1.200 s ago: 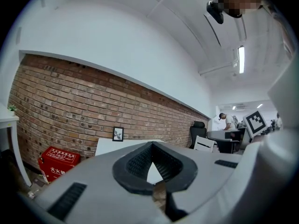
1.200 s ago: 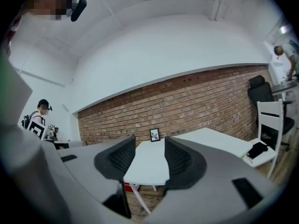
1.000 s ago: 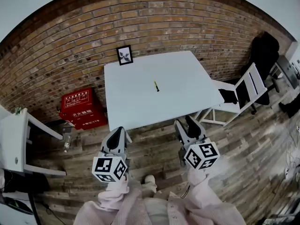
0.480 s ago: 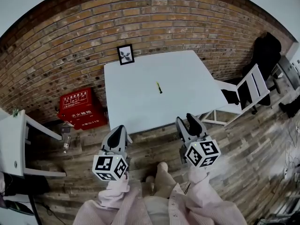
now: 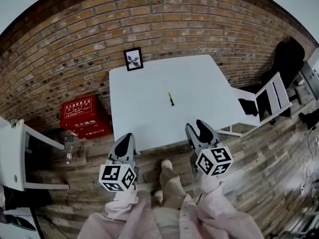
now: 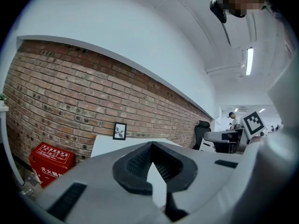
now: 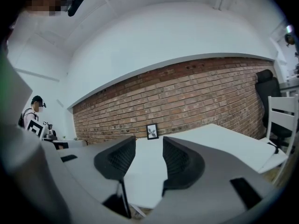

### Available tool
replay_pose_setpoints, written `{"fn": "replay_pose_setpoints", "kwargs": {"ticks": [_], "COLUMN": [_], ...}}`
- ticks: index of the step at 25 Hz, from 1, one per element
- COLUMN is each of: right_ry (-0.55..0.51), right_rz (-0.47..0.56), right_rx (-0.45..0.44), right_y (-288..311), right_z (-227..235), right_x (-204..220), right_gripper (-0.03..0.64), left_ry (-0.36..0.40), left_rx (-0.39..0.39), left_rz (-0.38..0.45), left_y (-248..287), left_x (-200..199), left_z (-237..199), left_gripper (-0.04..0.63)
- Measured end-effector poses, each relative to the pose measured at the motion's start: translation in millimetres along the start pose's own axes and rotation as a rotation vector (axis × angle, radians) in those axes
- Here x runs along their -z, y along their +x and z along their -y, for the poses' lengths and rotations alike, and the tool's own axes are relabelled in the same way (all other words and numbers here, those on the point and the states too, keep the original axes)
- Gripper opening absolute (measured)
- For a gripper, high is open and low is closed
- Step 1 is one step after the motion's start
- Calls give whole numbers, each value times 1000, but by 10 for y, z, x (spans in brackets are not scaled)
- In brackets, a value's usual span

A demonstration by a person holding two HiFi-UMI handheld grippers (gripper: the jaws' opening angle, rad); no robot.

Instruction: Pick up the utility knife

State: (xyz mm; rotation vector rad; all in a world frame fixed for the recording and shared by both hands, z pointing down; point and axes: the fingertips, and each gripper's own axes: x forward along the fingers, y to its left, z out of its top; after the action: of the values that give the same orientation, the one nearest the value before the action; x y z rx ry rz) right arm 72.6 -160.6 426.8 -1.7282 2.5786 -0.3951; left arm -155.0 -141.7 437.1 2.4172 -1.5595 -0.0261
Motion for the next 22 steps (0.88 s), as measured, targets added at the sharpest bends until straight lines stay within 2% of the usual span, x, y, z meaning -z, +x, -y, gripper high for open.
{"fn": "replay_pose_setpoints", "kwargs": {"ticks": [22], "right_ry": [42], "right_rz": [-213], "right_rx": [-79], "right_y": [1543], "right_z": [841], "right_x": [340], "right_gripper": [179], "left_ry": [-63], "left_rx": [-49], "left_rz": [-164], "left_y": [1551], "left_x": [311], "left_z": [-298], "left_gripper": [-6]}}
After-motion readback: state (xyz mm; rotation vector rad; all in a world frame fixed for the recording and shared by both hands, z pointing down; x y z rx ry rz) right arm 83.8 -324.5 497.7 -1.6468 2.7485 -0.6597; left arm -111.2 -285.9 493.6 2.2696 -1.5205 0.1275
